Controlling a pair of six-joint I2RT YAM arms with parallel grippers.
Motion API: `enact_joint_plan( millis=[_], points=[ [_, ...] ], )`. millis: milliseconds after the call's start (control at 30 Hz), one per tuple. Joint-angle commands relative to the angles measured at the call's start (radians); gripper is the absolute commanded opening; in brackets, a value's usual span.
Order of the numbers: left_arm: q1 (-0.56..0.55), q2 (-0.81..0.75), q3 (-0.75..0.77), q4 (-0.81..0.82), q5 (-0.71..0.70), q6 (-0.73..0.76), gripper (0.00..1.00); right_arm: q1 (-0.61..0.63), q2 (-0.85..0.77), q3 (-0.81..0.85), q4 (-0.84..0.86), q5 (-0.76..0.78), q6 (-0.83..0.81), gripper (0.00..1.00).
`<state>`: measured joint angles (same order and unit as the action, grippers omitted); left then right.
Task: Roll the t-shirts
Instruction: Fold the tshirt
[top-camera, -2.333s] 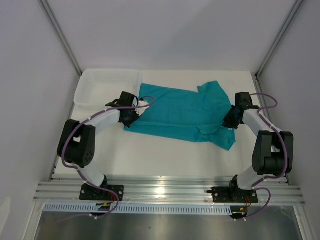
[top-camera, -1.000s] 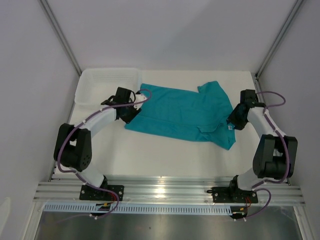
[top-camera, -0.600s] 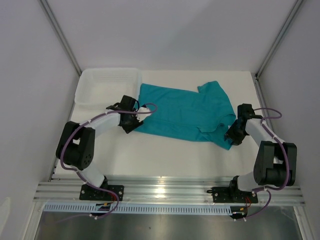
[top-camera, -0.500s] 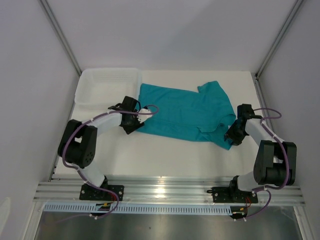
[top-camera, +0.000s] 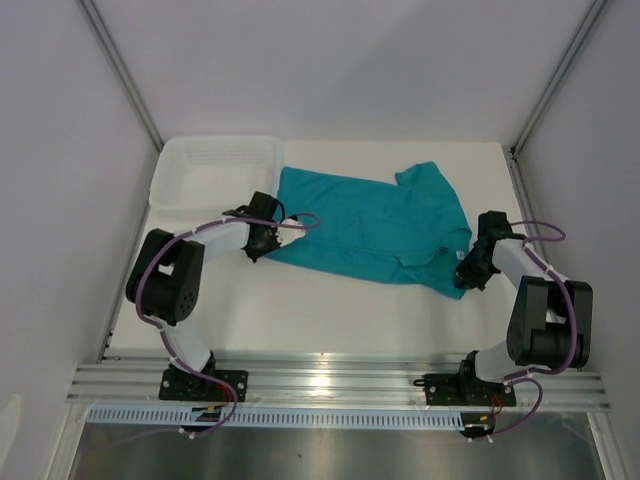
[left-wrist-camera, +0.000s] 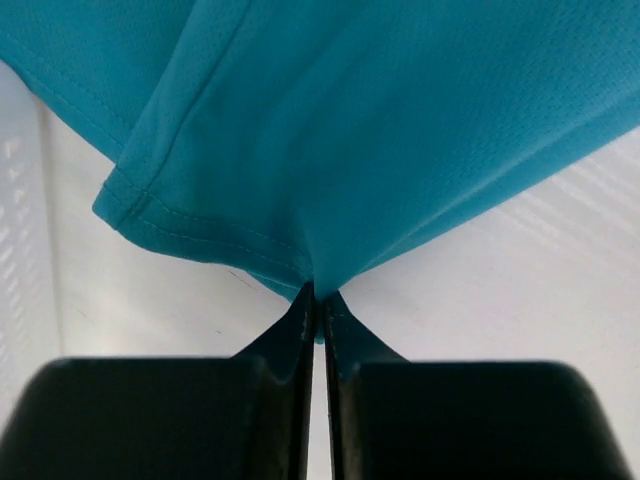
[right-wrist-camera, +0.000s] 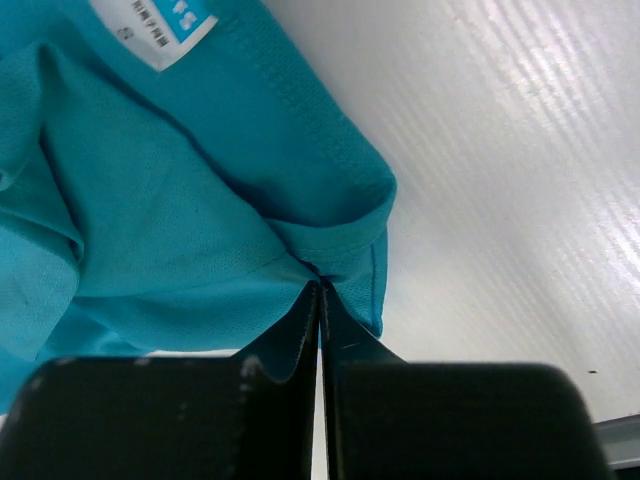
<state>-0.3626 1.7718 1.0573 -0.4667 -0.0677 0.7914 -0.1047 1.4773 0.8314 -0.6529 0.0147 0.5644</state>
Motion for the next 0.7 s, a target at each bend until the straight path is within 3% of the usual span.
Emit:
enact_joint_plan(
  millis=[0,233,600,667],
  points=[
    [-0.004,0.002,-0.013,0.026,-0.018,0.026,0.01,-0.027,-0.017,0.003,0.006,0.017,-0.004,0.00],
    [0.002,-0.083,-0.074,0.101,-0.034,-0.001,0.01,-0.076,-0.034,0.014,-0.042,0.057,-0.034,0.00],
    [-0.006,-0.184,-0.172,-0.018,0.025,-0.069,0.01,-0.089,-0.068,-0.043,-0.044,0.065,-0.041,0.00],
    [-0.006,-0.190,-0.195,-0.035,0.028,-0.080,0.01,-0.089,-0.066,-0.044,-0.042,0.065,-0.047,0.07]
  ],
)
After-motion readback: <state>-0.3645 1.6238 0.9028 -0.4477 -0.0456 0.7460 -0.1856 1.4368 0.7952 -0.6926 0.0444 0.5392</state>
